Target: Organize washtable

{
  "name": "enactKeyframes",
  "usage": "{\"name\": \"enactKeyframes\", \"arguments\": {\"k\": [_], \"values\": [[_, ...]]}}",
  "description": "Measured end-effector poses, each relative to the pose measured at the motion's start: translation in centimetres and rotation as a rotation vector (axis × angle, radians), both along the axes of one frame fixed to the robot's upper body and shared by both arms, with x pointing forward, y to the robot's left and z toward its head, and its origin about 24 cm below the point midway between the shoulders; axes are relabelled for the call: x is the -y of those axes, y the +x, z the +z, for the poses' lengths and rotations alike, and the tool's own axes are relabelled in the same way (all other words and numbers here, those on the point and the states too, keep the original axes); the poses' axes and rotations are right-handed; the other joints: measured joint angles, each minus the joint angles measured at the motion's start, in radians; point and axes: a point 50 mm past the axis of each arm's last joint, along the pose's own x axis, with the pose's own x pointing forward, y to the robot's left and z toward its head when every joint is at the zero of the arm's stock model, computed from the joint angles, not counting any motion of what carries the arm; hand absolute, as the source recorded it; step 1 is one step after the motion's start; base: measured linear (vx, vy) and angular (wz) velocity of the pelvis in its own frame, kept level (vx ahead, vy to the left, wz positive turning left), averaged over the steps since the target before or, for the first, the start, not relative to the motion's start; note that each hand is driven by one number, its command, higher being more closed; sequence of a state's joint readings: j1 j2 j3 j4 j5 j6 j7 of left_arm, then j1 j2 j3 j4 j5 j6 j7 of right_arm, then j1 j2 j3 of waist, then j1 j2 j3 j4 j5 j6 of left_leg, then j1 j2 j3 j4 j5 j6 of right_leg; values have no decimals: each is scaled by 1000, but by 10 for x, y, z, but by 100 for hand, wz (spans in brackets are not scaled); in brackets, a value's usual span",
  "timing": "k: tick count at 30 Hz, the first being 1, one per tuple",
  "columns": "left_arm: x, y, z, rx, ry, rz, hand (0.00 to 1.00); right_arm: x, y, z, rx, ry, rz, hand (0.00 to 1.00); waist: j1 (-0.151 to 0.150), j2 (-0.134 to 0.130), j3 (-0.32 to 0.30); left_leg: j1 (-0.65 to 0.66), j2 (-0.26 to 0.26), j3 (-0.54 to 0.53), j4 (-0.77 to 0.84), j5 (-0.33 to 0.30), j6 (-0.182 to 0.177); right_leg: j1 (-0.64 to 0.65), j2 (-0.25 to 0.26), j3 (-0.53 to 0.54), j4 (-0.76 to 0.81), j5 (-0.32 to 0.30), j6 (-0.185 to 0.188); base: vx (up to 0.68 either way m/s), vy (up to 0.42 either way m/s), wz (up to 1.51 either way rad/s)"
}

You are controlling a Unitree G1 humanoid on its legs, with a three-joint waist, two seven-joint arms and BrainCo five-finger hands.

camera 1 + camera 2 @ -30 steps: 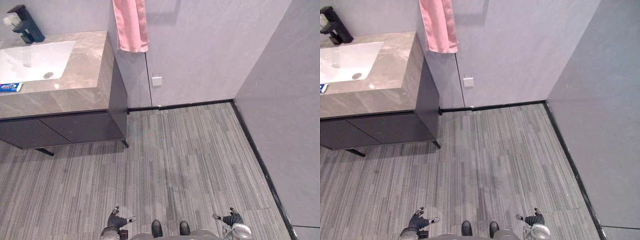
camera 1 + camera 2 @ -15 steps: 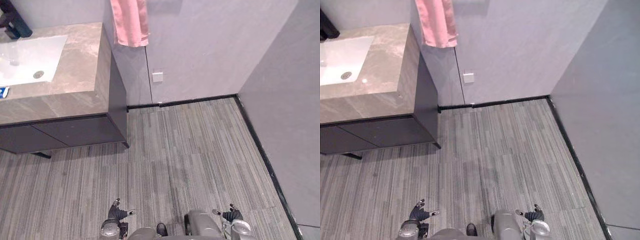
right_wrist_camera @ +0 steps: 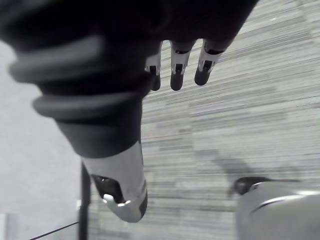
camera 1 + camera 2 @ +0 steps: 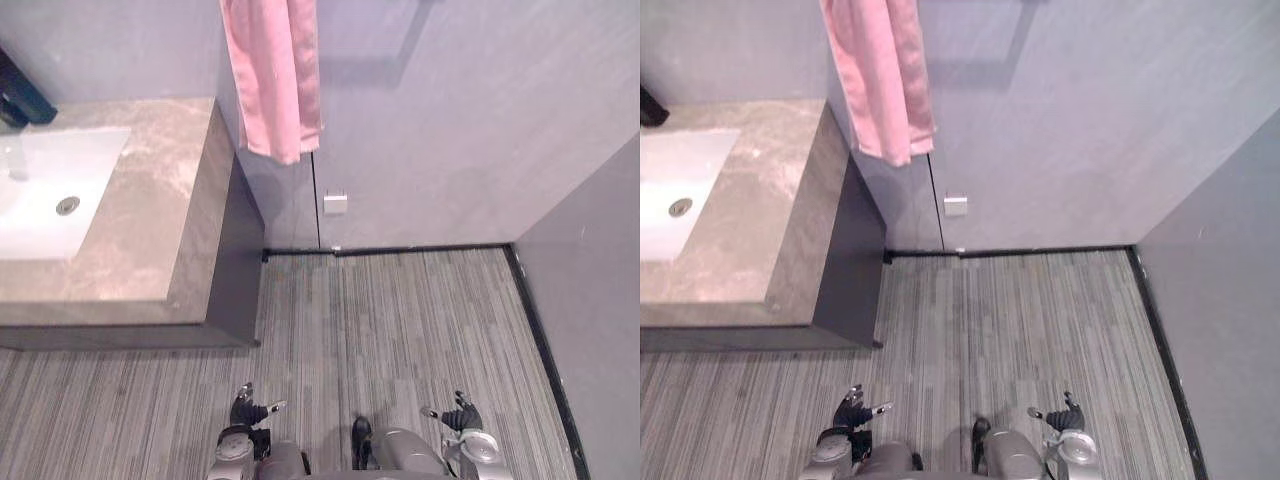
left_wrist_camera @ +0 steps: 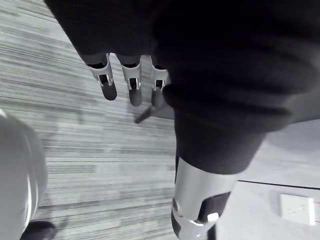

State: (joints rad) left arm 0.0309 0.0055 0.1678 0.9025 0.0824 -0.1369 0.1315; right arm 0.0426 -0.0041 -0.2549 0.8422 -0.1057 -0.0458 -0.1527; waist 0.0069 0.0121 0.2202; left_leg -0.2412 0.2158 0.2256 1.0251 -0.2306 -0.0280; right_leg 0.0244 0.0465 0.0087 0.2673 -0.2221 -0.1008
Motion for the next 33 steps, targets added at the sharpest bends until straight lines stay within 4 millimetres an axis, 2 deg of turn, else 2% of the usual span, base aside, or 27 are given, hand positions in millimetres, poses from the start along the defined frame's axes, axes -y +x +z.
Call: {"name": "enactKeyframes", "arguments": {"k": [2,3,4,5,6,7,8,10,12,14,15,16,17,19,20,21,22,23,24,26,27,28,29,30,31,33], "values": [[2,2,1,5,-5,1,0,-3,-1,-2,-8,22,-18,0,5,-5,4,-54,-10,24,-135,-27,-12,47,-30,22,-12,-28,26,338,182,-40],[3,2,1,6,-7,-7,0,-1,-6,-4,-20,28,-44,0,4,-7,3,-62,-38,29,-302,-20,-16,74,-57,23,-9,-47,56,425,265,-23],[9,2,0,4,-13,-32,0,6,-13,-5,-36,13,-54,0,3,6,-7,-55,-70,18,-534,50,-33,93,-67,26,-4,-68,80,365,242,-16],[12,1,0,3,-15,-48,0,13,-17,-5,-47,-3,-60,0,3,29,-16,-58,-74,-1,-611,129,5,95,-60,29,-2,-88,97,384,261,-4],[11,4,-1,-4,-4,-71,0,7,-22,-11,-82,22,-67,0,-6,-13,-29,-41,-120,10,-612,114,21,97,-107,48,7,-119,118,406,230,12],[7,4,0,-3,5,-73,0,4,-22,-12,-86,32,-68,0,-22,-28,-37,-40,-142,12,-617,108,30,94,-126,53,8,-113,128,401,204,18],[3,3,-1,-9,17,-74,0,2,-22,-13,-92,38,-67,0,-22,-35,-41,-39,-150,20,-612,97,44,94,-137,64,9,-101,144,359,155,1],[1,-4,-4,-36,25,-88,0,0,-17,-13,-92,45,-61,0,-18,-38,-44,-5,-157,37,-614,85,62,104,-146,108,19,-41,151,326,161,-31],[-2,-12,-7,-60,28,-85,0,0,-16,-13,-92,45,-58,0,-18,-38,-44,67,-165,52,-652,70,64,106,-146,136,89,-1,170,301,146,-43],[-1,-18,-8,-67,25,-81,0,0,-17,-13,-93,39,-48,0,-18,-28,-52,137,-164,56,-695,15,58,8,-129,131,330,37,222,259,125,-43],[0,-17,-8,-68,28,-92,0,-3,-17,-13,-93,46,-47,0,-21,-39,-47,176,-170,57,-716,-6,66,-90,-137,129,546,97,250,144,22,-16],[1,-17,-8,-68,27,-97,0,-3,-19,-13,-94,46,-50,0,-25,-39,-47,188,-171,58,-715,-19,67,-134,-141,125,632,81,243,199,-5,-6],[4,-16,-8,-66,13,-89,0,-3,-22,-14,-95,50,-53,0,-25,-40,-47,220,-171,58,-709,-43,64,-211,-147,99,732,10,198,238,-8,1],[6,-16,-9,-65,1,-73,0,-1,-20,-9,-59,35,-55,0,-31,-30,-38,288,-164,47,-716,-80,61,-309,-149,26,734,-65,180,306,-42,11],[6,-16,-8,-63,0,-66,0,-1,-19,-9,-57,33,-49,0,-38,-33,-40,311,-161,44,-724,-81,57,-329,-147,3,694,-76,172,295,-120,35],[5,-15,-8,-59,-5,-49,0,-2,-20,-10,-64,32,-40,0,-46,-36,-44,338,-154,30,-741,-88,44,-343,-135,-26,580,-78,165,309,-157,61],[5,-15,-8,-54,-4,-50,0,-3,-22,-11,-70,32,-36,0,-48,-46,-54,356,-157,6,-754,-98,15,-341,-120,-35,376,-40,157,314,-163,62],[4,-14,-7,-51,-1,-51,0,-4,-25,-12,-78,35,-37,0,-46,-58,-61,362,-167,-6,-761,-103,4,-344,-121,-26,300,24,139,439,-181,56],[11,-13,-9,-62,-24,-45,0,1,-25,-12,-84,26,-43,0,-42,-31,-71,380,-141,-37,-777,-101,-25,-326,-102,-46,302,10,114,309,-117,22],[18,-17,-11,-74,-44,-44,0,5,-22,-11,-84,18,-38,0,-46,8,-84,397,-106,-45,-807,-80,-61,-318,-74,-72,294,-25,87,403,-144,12],[18,-17,-11,-73,-45,-44,0,5,-22,-12,-84,20,-40,0,-46,10,-85,398,-101,-46,-805,-76,-67,-314,-71,-77,293,-29,82,481,-194,19],[20,-16,-11,-72,-52,-42,0,5,-22,-12,-89,20,-41,0,-48,21,-80,394,-74,-61,-749,-66,-84,-265,-53,-97,263,-36,70,309,-146,19],[21,-15,-11,-67,-54,-42,0,5,-23,-13,-95,21,-40,0,-47,20,-79,385,-61,-65,-688,-61,-93,-233,-47,-103,240,-38,66,379,-183,27],[22,-12,-10,-57,-59,-37,0,4,-26,-13,-101,22,-39,0,-47,17,-77,341,-43,-80,-552,-42,-99,-177,-44,-118,204,-42,60,391,-170,23],[24,-9,-7,-37,-70,-24,0,1,-27,-14,-104,26,-35,0,-43,8,-72,256,-9,-85,-324,-20,-104,-104,-45,-119,156,-48,50,361,-137,15],[25,-10,-7,-35,-75,-17,0,-1,-25,-13,-95,30,-33,0,-40,4,-68,188,22,-47,-207,-27,-97,-55,-46,-114,123,-50,47,242,-29,-10]]}}
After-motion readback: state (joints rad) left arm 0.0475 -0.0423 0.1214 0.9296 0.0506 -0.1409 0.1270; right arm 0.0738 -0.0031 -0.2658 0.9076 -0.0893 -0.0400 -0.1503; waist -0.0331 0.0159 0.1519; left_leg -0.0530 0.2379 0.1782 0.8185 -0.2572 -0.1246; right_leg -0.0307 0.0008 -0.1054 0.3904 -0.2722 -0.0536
